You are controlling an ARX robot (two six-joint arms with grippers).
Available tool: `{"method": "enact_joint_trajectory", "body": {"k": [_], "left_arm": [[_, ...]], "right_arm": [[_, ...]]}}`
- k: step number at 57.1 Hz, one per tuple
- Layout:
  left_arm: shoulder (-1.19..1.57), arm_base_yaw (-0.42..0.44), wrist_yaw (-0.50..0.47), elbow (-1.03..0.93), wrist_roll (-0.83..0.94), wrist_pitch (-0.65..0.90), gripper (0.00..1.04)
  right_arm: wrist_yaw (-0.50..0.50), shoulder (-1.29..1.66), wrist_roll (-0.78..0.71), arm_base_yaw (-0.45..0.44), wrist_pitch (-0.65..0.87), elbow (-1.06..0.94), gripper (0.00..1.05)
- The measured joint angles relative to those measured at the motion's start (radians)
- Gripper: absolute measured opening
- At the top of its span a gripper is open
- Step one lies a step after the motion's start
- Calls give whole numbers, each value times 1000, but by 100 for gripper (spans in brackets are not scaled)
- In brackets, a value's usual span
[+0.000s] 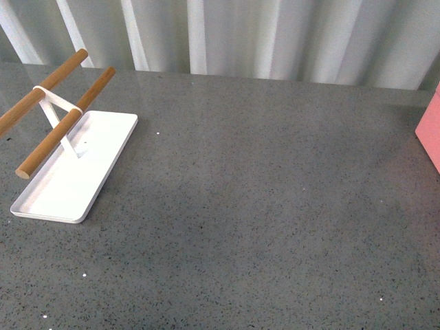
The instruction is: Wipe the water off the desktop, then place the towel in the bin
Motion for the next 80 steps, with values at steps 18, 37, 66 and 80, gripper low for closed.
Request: {"method": "enact_joint_trajectory", "body": {"k": [18,37,66,80], "left_arm": [[0,0,0,0,0,0,98],[0,0,0,0,0,0,98],[0,0,0,0,0,0,98],[0,0,0,0,0,0,98]], "right_arm": [[-202,-70,-73,7,13,-70,98],[-211,-214,-91,-18,1,-81,98],[-123,-572,-206,83,369,-247,98],[-253,-863,-307,255,399,-414,98]]}}
